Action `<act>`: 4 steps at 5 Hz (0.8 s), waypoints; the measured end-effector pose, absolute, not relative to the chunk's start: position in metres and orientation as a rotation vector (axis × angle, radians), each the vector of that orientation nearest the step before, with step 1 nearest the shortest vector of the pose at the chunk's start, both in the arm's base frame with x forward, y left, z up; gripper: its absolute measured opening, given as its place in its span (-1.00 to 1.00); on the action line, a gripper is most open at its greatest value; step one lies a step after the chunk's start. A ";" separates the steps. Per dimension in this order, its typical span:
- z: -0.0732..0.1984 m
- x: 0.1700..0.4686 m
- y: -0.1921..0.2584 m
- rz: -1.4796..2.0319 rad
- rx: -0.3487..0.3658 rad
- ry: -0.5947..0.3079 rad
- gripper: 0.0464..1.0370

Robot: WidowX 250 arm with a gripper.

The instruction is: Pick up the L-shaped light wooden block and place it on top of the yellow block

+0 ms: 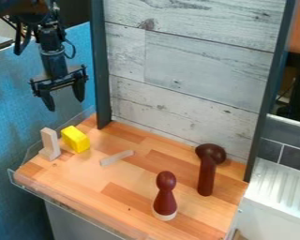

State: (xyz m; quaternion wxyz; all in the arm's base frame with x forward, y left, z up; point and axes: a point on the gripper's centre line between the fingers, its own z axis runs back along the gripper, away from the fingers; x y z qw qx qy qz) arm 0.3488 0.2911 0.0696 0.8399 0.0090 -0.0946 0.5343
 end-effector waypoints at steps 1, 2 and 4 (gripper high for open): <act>0.048 0.346 0.288 1.138 0.011 -0.146 0.92; 0.040 0.345 0.289 1.213 0.003 -0.114 0.92; 0.038 0.339 0.310 1.338 0.069 -0.145 0.92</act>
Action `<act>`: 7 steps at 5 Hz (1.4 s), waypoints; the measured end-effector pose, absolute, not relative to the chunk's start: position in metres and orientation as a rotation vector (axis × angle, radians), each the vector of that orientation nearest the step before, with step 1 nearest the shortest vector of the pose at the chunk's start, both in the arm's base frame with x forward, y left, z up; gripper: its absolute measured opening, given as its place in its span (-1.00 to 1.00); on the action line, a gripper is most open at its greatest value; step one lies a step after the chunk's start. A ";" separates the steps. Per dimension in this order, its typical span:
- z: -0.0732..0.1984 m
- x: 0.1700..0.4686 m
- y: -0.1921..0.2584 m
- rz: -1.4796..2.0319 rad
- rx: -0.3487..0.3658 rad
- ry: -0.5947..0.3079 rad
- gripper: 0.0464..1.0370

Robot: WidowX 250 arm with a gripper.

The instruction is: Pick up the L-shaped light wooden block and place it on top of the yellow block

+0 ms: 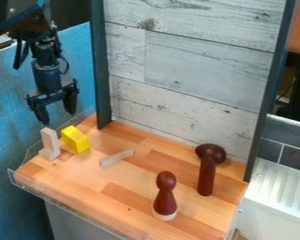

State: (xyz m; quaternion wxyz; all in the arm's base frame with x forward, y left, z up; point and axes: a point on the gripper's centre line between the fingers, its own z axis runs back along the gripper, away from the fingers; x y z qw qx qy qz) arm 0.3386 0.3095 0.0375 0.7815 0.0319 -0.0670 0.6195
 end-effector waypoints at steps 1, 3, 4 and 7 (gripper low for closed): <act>0.021 0.329 0.315 1.371 0.136 -0.159 0.92; 0.022 0.318 0.329 1.387 0.146 -0.173 0.92; 0.029 0.320 0.331 1.408 0.147 -0.172 0.92; 0.001 0.319 0.335 1.433 0.170 -0.008 0.88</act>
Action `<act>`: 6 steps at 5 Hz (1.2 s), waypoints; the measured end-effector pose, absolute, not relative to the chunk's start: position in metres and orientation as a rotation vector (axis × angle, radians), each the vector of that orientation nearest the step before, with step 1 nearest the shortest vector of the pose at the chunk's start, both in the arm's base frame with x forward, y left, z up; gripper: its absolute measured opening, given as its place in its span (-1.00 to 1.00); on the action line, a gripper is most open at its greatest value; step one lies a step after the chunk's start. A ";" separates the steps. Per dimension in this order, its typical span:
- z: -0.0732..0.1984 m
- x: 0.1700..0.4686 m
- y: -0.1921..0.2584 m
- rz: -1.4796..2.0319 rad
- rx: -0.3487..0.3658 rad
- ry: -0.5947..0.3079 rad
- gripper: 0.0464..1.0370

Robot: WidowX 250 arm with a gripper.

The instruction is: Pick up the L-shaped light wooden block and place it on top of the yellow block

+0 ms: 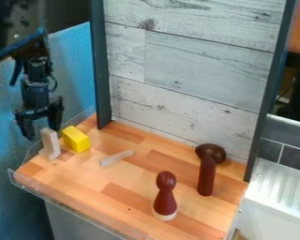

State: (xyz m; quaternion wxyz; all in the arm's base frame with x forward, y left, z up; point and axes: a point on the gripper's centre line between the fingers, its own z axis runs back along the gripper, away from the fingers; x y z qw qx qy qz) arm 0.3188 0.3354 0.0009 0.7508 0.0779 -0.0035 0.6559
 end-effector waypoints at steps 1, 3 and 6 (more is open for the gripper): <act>0.004 0.322 0.337 1.444 0.158 0.018 0.28; -0.003 0.325 0.333 1.432 0.091 0.034 -0.59; 0.030 0.326 0.325 1.381 0.035 0.016 -0.59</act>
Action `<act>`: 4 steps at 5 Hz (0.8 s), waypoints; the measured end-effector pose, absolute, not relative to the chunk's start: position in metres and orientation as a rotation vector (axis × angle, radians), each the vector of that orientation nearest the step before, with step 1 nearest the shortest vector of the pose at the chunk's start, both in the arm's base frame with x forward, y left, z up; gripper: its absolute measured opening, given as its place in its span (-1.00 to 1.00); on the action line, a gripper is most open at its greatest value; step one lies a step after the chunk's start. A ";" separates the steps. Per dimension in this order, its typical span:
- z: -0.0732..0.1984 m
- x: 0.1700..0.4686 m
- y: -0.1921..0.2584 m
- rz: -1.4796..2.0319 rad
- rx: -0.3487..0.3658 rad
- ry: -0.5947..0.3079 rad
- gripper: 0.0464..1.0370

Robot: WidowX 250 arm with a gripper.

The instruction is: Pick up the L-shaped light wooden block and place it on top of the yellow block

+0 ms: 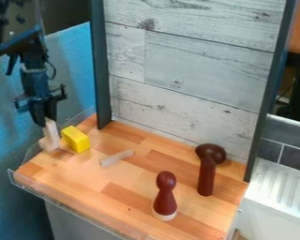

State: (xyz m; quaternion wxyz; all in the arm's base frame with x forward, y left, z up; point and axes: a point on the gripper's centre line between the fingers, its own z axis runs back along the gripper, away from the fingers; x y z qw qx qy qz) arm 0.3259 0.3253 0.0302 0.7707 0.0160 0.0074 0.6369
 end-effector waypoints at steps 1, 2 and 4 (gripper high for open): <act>0.036 0.330 0.324 1.381 0.020 0.012 -0.59; 0.041 0.338 0.319 1.377 0.005 0.000 -0.59; 0.054 0.355 0.312 1.376 -0.013 -0.042 -0.59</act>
